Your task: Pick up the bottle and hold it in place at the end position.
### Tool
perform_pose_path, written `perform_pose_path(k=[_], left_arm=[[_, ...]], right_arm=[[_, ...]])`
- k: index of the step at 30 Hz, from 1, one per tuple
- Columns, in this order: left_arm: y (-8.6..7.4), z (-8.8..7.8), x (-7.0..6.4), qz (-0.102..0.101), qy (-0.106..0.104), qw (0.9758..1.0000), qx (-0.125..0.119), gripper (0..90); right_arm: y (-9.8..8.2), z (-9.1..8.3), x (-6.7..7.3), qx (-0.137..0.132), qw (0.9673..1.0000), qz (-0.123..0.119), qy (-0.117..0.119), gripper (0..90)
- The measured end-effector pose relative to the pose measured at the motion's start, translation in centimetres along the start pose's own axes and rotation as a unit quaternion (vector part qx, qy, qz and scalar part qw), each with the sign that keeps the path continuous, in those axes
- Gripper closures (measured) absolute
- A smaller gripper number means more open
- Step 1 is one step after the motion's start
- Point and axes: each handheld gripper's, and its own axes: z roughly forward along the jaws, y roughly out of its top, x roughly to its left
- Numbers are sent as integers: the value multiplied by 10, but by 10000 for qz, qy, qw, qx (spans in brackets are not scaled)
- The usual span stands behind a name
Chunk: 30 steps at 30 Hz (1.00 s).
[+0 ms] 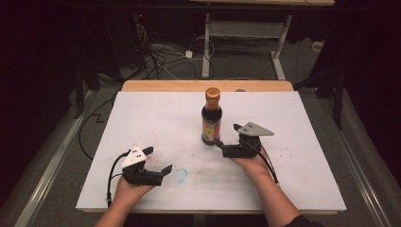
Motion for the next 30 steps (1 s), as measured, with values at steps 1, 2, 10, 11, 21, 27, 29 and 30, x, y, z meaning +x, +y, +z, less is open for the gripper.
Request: perform_pose_path(k=[1, 2, 10, 11, 21, 27, 29, 30], left_arm=[[4, 3, -1, 35, 7, 10000, 2, 0], [7, 6, -3, 44, -17, 10000, -23, 0], [29, 34, -7, 223, -154, 9996, 7, 0], [31, 38, -6, 220, -161, 9996, -7, 0], [49, 64, -6, 243, -228, 9994, -52, 0], [61, 81, -9, 264, -282, 9992, -82, 0], [66, 87, -8, 256, -299, 9992, -78, 0], [68, 90, -8, 258, -298, 9992, -101, 0]], right_arm=[[-5, -8, -2, -7, 10000, -46, -34, 78], [-5, -8, -2, -7, 10000, -46, -34, 78], [-21, -27, -8, 75, 9998, 18, -172, 209], [-25, -30, -10, 106, 9997, -32, -210, 259], [-44, -39, -17, 230, 9996, -10, -133, 565], [-45, -43, -21, 264, 9996, -37, -73, 726], [-46, -45, -24, 248, 9997, 5, -24, 807], [-46, -45, -24, 248, 9997, 5, -24, 807]])
